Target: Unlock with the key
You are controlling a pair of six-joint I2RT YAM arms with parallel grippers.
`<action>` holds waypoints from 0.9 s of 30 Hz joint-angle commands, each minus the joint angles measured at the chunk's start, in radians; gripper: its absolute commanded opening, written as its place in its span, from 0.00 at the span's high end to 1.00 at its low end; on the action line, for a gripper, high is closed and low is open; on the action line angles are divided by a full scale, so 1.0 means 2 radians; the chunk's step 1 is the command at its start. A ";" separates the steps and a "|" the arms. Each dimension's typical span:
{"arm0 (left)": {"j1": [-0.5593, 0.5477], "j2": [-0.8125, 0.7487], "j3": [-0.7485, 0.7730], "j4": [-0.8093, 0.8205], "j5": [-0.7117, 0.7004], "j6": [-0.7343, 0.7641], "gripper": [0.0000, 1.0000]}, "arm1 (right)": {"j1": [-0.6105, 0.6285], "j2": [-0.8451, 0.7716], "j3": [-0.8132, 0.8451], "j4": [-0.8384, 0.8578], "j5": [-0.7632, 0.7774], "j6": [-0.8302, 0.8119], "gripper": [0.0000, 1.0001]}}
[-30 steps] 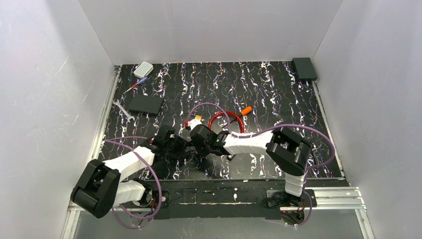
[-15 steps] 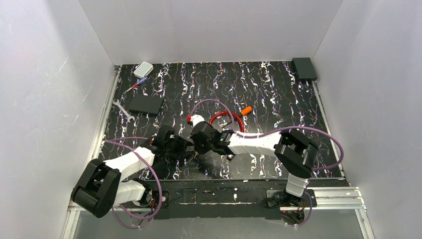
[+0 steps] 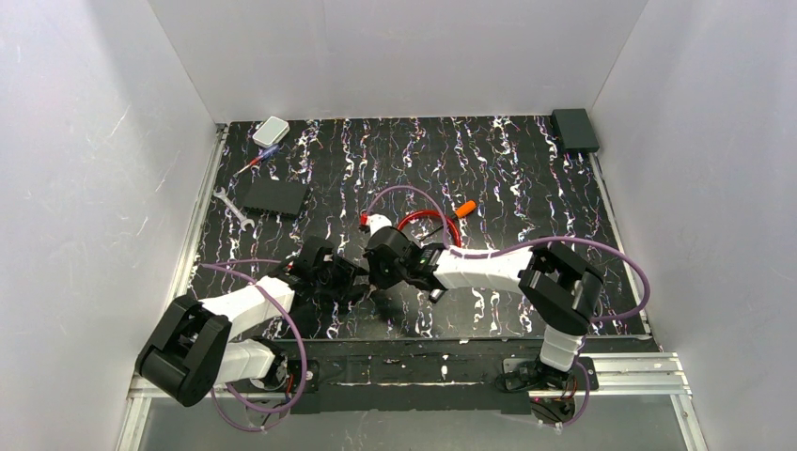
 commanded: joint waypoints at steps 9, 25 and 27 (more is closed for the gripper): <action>-0.002 -0.011 -0.006 -0.011 -0.034 -0.010 0.74 | -0.011 -0.037 -0.023 0.039 -0.029 0.038 0.99; -0.002 -0.007 0.003 -0.008 -0.030 0.010 1.00 | -0.016 -0.039 -0.027 0.041 -0.051 0.046 0.99; -0.003 -0.010 0.005 -0.008 -0.032 0.019 1.00 | -0.017 -0.039 -0.027 0.041 -0.059 0.044 0.99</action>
